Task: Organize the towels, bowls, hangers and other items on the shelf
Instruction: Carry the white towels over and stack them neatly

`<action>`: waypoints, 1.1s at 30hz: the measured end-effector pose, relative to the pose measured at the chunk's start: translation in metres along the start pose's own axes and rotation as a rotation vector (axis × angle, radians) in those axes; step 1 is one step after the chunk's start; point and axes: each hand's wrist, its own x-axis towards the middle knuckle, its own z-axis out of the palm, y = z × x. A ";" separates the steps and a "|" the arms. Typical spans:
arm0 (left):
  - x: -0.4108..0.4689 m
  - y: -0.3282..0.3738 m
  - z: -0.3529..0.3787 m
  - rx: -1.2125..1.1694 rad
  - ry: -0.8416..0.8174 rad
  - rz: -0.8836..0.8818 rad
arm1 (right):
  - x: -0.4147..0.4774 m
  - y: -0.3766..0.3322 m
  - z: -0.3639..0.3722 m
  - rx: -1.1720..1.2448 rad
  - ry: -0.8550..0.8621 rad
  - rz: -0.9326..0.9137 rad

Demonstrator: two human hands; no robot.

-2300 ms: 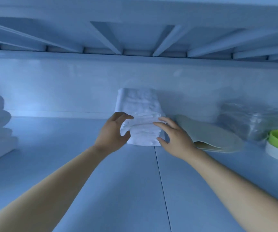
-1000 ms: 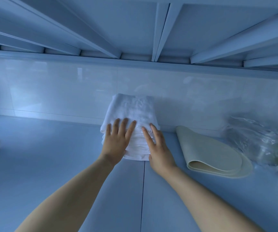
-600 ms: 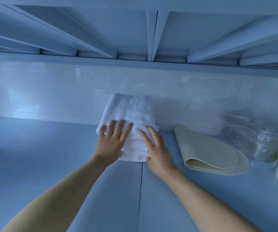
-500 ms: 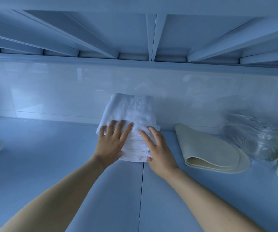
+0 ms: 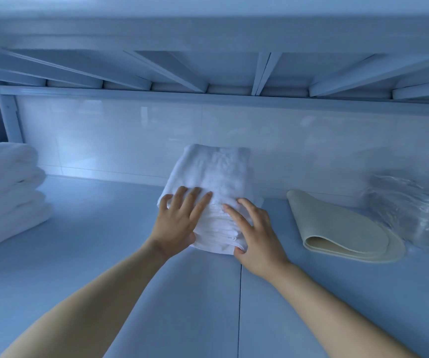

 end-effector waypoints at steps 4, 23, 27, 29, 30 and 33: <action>-0.015 -0.012 -0.009 -0.028 0.023 0.018 | -0.006 -0.023 -0.002 -0.006 0.006 0.018; -0.126 -0.126 -0.067 -0.104 0.015 0.062 | -0.006 -0.163 0.005 0.070 -0.016 0.025; -0.129 -0.130 -0.065 -0.081 -0.029 0.036 | -0.003 -0.164 0.010 0.116 -0.055 0.038; -0.128 -0.126 -0.062 -0.078 -0.038 0.018 | -0.003 -0.163 0.012 0.144 -0.050 0.042; -0.127 -0.124 -0.061 -0.076 -0.041 0.011 | -0.003 -0.162 0.013 0.155 -0.046 0.047; -0.120 -0.118 -0.056 -0.061 -0.047 0.002 | -0.003 -0.157 0.014 0.156 -0.045 0.060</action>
